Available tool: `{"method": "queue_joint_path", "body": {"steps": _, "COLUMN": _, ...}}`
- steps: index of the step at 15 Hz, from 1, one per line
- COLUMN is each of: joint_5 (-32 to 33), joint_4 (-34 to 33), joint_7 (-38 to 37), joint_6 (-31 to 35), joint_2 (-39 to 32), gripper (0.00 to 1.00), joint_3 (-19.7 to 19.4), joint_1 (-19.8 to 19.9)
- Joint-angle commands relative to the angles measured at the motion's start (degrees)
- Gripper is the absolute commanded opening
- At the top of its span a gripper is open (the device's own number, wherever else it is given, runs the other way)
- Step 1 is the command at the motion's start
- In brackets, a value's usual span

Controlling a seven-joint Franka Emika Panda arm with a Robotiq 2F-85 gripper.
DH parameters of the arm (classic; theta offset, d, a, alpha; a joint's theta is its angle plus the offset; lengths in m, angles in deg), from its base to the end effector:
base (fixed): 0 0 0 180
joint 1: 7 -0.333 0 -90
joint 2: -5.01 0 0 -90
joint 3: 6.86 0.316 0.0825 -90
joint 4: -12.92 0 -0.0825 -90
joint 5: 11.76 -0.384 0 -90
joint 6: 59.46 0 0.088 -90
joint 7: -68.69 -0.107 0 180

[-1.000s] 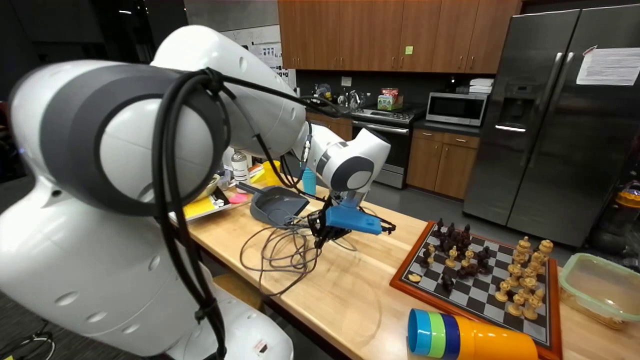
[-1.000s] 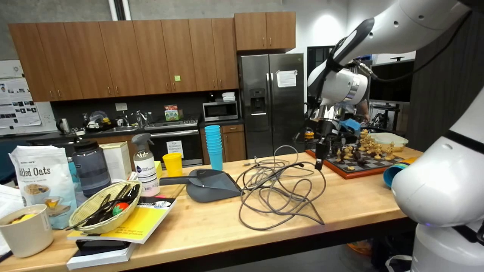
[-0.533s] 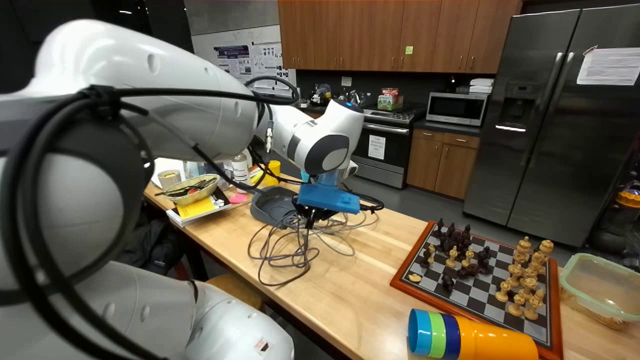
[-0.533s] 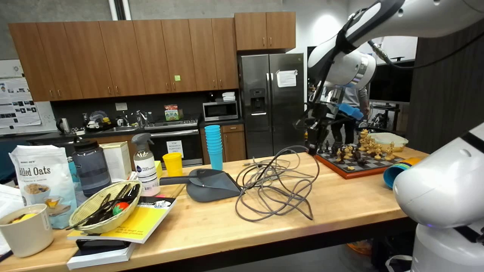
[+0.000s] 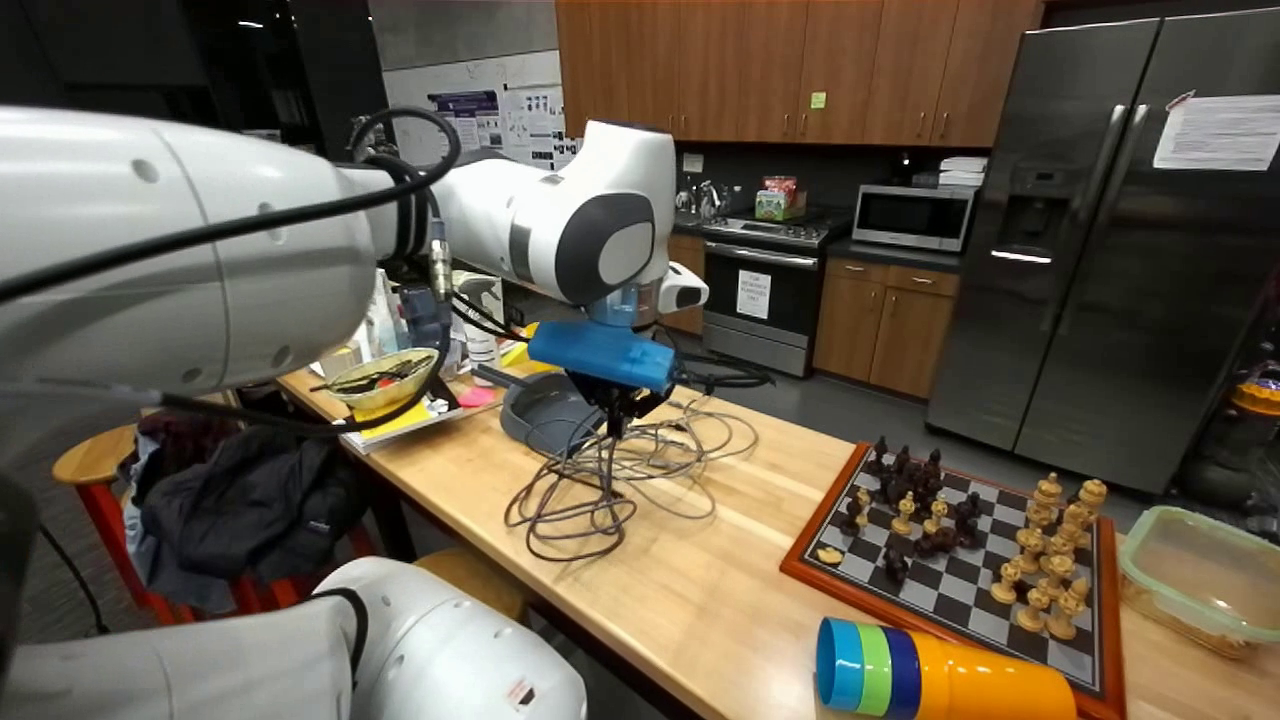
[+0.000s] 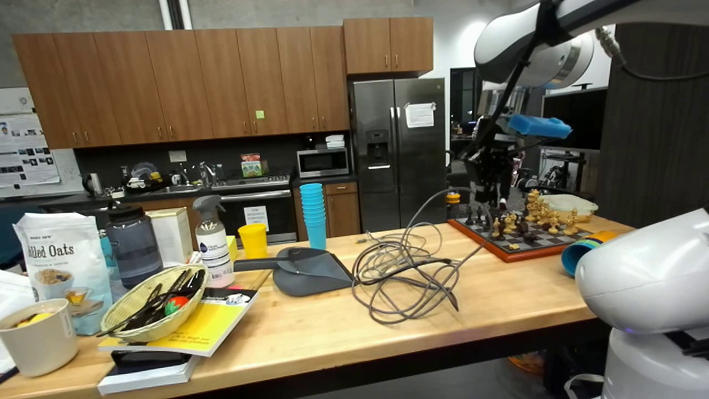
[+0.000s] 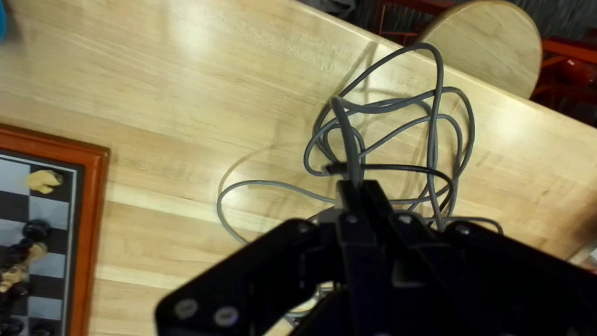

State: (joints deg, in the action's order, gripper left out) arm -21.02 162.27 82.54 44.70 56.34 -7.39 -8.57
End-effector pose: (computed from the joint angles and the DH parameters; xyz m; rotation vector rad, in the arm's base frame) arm 0.2954 0.0182 0.5271 -2.9627 -0.3449 -0.1861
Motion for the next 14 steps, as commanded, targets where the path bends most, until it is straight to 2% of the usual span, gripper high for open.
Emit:
{"method": "queue_joint_path", "body": {"steps": 1, "joint_5": 2.01, "joint_4": -0.28, "joint_7": -6.19, "joint_6": -4.07, "joint_2": 7.51, "gripper": 0.02, "joint_3": 0.37, "joint_1": 0.81}}
{"method": "queue_joint_path", "body": {"steps": 5, "joint_5": 2.18, "joint_4": -2.53, "joint_7": -8.18, "joint_6": -9.47, "joint_2": 12.97, "gripper": 0.02, "joint_3": -0.83, "joint_1": 0.93}}
{"method": "queue_joint_path", "body": {"steps": 10, "joint_5": 1.68, "joint_4": -7.18, "joint_7": -6.99, "joint_6": -15.09, "joint_2": 18.15, "gripper": 0.02, "joint_3": -3.48, "joint_1": 0.89}}
{"method": "queue_joint_path", "body": {"steps": 14, "joint_5": 1.48, "joint_4": -9.75, "joint_7": -6.57, "joint_6": -15.03, "joint_2": 17.73, "gripper": 0.02, "joint_3": -3.95, "joint_1": 0.64}}
